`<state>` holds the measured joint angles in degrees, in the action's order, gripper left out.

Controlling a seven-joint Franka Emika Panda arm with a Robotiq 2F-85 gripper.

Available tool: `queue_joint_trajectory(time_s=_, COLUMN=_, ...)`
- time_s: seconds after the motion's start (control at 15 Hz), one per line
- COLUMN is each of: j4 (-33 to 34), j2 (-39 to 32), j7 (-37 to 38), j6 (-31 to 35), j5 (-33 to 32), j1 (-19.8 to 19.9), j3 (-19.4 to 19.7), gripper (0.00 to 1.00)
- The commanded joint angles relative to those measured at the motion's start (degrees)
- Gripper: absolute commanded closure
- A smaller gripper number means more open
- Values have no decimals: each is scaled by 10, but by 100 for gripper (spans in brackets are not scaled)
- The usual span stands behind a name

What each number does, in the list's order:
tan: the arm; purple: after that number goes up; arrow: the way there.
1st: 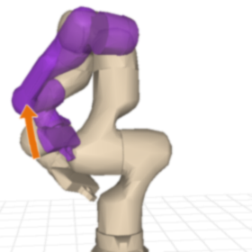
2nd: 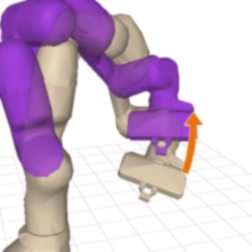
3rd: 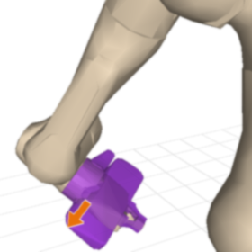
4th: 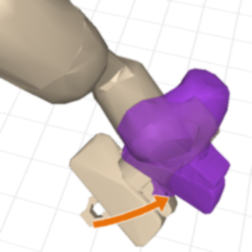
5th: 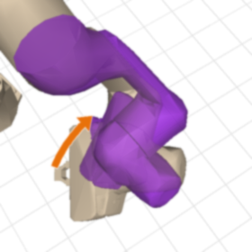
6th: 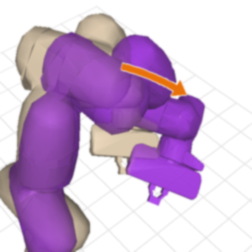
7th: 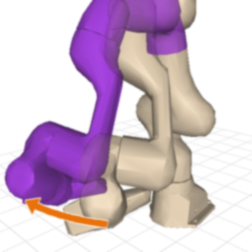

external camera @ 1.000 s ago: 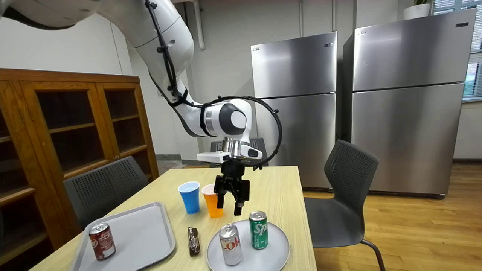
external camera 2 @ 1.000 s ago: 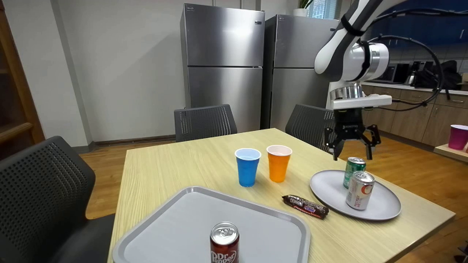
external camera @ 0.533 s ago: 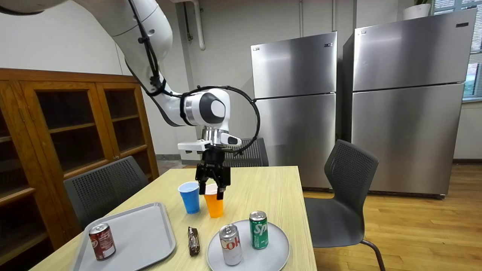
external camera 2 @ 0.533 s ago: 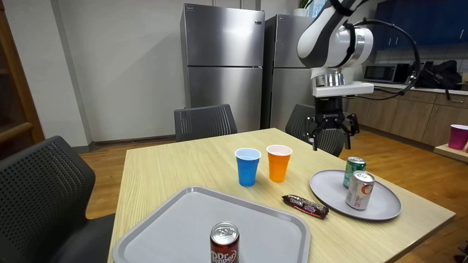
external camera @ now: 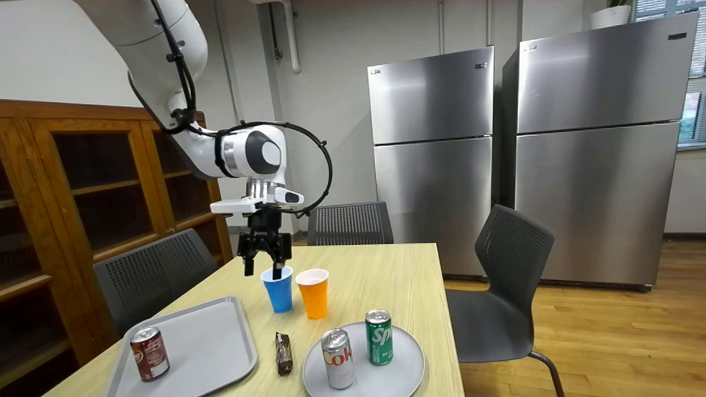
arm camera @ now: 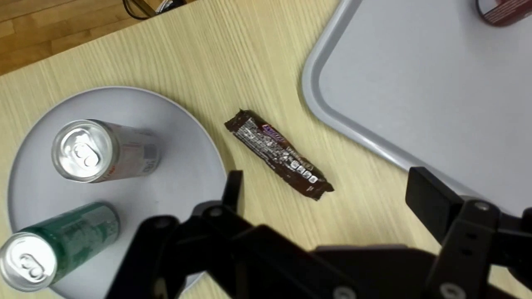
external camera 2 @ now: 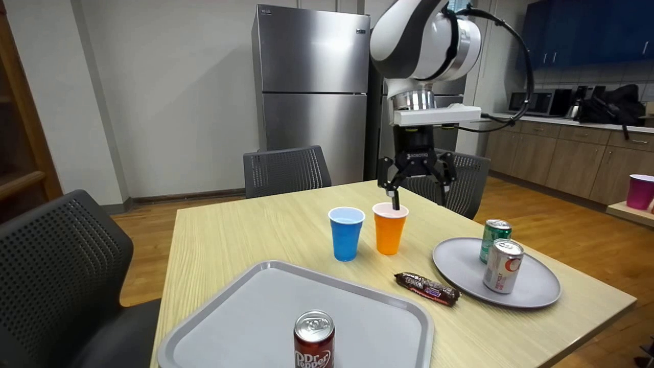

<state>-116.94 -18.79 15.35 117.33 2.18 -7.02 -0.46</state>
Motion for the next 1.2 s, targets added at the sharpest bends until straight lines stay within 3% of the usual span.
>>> queue_joint_trajectory(time_s=0.0, j4=-9, j2=23, j7=1, j6=-14, j5=-17, j1=-24, j3=-28, gripper=0)
queue_joint_trajectory(time_s=0.6, j4=6, j2=3, j7=-5, j6=-18, j5=-35, j1=-92, j3=-90, gripper=0)
queue_joint_trajectory(time_s=1.13, j4=8, j2=-35, j7=1, j6=-8, j5=-32, j1=-137, j3=-120, gripper=0)
